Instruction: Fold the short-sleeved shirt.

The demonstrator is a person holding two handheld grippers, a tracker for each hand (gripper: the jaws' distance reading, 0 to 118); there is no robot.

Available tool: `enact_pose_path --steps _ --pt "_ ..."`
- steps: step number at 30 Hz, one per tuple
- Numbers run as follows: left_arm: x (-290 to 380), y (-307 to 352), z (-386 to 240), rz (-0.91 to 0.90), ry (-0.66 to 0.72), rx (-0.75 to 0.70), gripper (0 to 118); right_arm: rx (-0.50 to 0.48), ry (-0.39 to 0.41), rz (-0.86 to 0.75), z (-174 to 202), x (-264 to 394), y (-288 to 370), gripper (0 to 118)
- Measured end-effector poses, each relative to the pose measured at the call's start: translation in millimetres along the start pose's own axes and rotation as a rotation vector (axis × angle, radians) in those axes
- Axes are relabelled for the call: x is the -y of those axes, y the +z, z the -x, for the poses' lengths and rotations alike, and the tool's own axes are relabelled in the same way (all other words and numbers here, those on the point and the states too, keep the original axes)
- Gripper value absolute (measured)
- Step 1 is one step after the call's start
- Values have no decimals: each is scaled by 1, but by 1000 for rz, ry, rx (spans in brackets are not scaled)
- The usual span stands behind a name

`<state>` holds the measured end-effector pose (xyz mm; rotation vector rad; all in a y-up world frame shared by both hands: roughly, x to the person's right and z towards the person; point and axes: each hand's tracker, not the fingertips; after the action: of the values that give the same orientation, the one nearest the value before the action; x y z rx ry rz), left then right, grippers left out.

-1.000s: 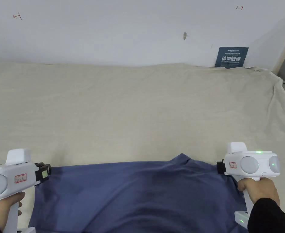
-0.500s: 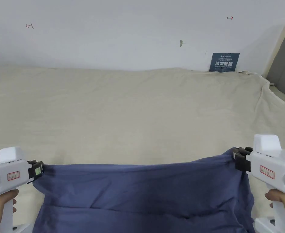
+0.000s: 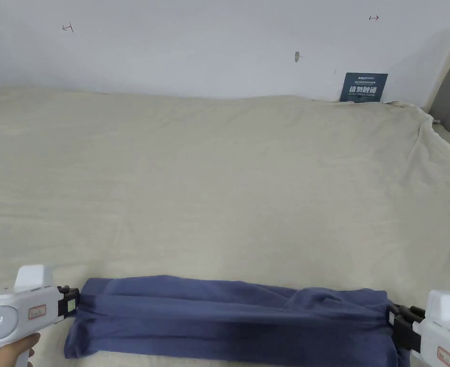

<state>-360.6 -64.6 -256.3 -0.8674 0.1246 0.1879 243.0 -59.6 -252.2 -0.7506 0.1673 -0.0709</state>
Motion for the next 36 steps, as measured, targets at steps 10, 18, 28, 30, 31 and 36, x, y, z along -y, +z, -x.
enact_pose_path --steps 10,18,28,30,31,36 --pt "49 -26 14 65 -4 -43 0 86 -66 128 0 60 -36 4" --pt "37 -17 15 78 90 -14 19 123 -46 121 11 48 -24 17" --pt "-15 73 -23 -312 88 55 98 105 81 -261 58 -42 56 78" --pt "-22 92 -39 -404 68 34 99 102 108 -337 71 -57 70 78" --pt "-26 98 -44 -439 59 18 98 103 120 -364 77 -62 76 78" --pt "-34 121 -75 -601 6 -51 96 144 170 -495 102 -77 91 78"
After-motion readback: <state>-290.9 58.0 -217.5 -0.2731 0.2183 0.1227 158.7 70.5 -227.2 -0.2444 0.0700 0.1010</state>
